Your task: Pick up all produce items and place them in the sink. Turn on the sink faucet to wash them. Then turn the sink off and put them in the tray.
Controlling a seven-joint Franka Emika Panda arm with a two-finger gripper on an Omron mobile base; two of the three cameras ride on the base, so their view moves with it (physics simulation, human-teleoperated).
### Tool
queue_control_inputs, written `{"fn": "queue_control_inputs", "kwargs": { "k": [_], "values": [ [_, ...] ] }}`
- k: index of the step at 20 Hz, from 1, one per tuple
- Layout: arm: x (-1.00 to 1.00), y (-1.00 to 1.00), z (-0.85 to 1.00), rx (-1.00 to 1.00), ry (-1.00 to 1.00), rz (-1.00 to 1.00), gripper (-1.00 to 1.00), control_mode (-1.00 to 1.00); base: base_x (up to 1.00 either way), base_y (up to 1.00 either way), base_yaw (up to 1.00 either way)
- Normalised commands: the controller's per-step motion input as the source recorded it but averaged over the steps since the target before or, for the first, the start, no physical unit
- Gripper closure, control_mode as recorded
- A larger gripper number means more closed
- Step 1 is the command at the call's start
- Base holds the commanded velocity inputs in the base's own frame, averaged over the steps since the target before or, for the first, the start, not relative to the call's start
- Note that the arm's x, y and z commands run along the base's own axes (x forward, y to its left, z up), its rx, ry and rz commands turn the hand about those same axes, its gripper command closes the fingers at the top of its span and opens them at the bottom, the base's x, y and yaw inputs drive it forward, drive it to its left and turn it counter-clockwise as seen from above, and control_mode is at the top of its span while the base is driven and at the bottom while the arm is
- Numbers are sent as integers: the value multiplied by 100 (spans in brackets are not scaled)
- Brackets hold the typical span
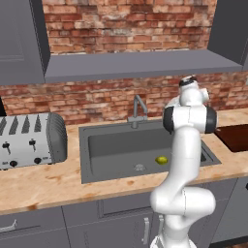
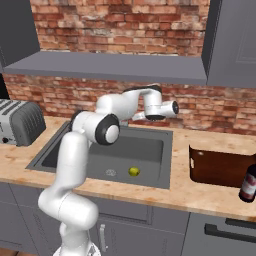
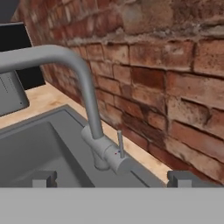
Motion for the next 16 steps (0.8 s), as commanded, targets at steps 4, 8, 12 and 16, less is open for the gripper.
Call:
{"fn": "queue_control_inputs", "kwargs": {
  "k": [4, 8, 12, 16],
  "values": [
    [18, 18, -6, 0, 0, 0, -100, -100, 0, 0, 0],
    [10, 31, -4, 0, 0, 0, -100, -100, 0, 0, 0],
    [6, 33, -5, 0, 0, 0, -100, -100, 0, 0, 0],
    [7, 23, -4, 0, 0, 0, -100, -100, 0, 0, 0]
  ]
}}
